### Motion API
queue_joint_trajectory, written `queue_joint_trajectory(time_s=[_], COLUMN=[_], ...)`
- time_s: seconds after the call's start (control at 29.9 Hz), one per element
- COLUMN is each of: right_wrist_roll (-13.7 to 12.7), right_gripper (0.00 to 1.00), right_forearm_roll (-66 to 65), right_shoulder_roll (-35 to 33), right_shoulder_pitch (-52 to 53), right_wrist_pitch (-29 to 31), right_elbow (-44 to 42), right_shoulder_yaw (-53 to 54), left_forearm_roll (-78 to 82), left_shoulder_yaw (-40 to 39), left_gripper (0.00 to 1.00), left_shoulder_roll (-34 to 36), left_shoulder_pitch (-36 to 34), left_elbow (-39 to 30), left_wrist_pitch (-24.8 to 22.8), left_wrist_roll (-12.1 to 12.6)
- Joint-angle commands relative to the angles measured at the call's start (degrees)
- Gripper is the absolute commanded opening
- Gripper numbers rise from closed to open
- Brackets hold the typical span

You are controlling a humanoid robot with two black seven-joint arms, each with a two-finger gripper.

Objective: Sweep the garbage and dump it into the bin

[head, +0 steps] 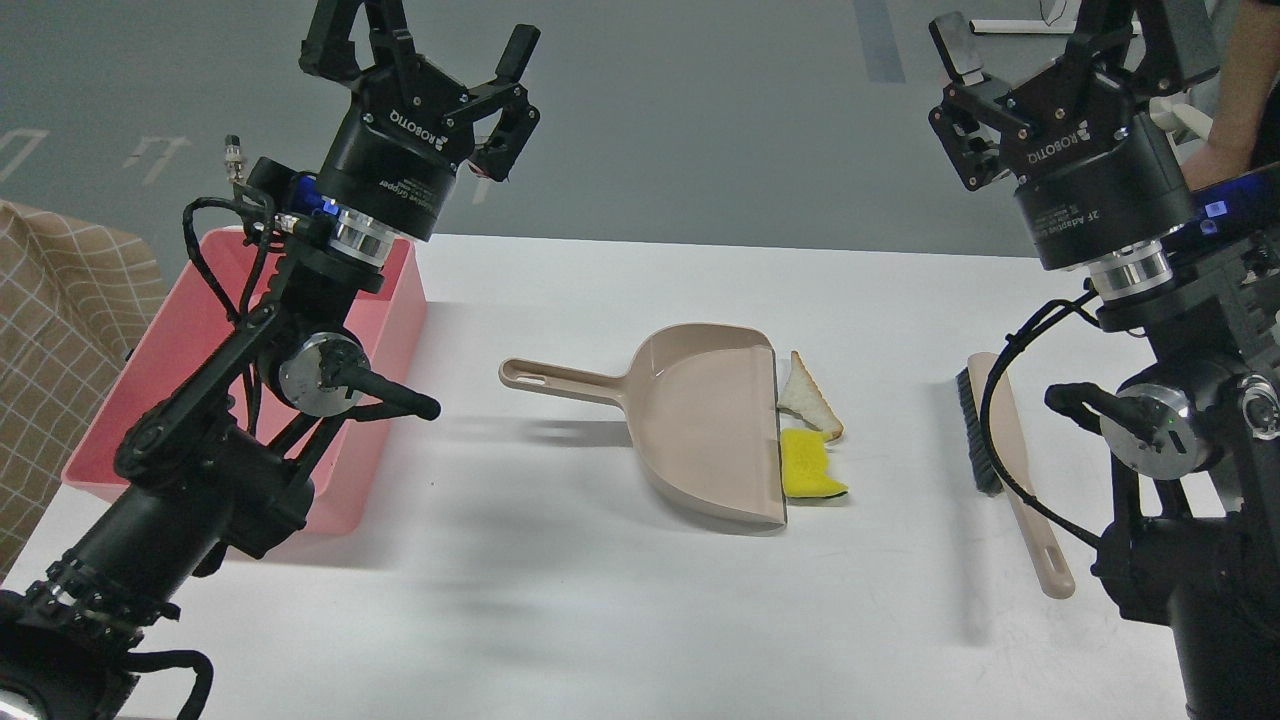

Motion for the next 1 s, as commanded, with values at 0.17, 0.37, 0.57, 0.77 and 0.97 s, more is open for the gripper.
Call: queue_joint_trajectory(time_s=[0.17,0.37,0.57,0.77,0.97], right_wrist_roll=[-0.03,-0.03,-0.02,-0.03,0.06], right_gripper=[1.0,1.0,1.0,1.0,1.0], right_forearm_roll=[0.0,0.0,0.0,0.0,0.0], right_shoulder_roll=[0.0,0.0,0.0,0.0,0.0], right_shoulder_pitch=[0.0,-0.27,-0.36,-0.36,-0.36], right_wrist_pitch=[0.01,0.01,0.01,-0.08,-0.08], right_elbow=[-0.08,-0.08,0.0,0.0,0.09], right_shoulder_yaw=[-0.01,-0.01,-0.1,-0.1,0.08], left_forearm_roll=[0.1,0.01,0.1,0.19,0.27], left_shoulder_yaw=[0.09,0.09,0.09,0.18,0.09], left_gripper=[0.99,0.99,0.99,0.99,0.99], left_shoulder_roll=[-0.15,-0.06,-0.06,-0.06,-0.15], left_shoulder_pitch=[0.02,0.02,-0.07,-0.07,-0.07], left_elbow=[-0.01,-0.01,-0.09,-0.09,-0.09], left_wrist_pitch=[1.23,0.88,1.06,1.06,1.06], left_wrist_roll=[-0.29,-0.29,-0.29,-0.29,-0.29])
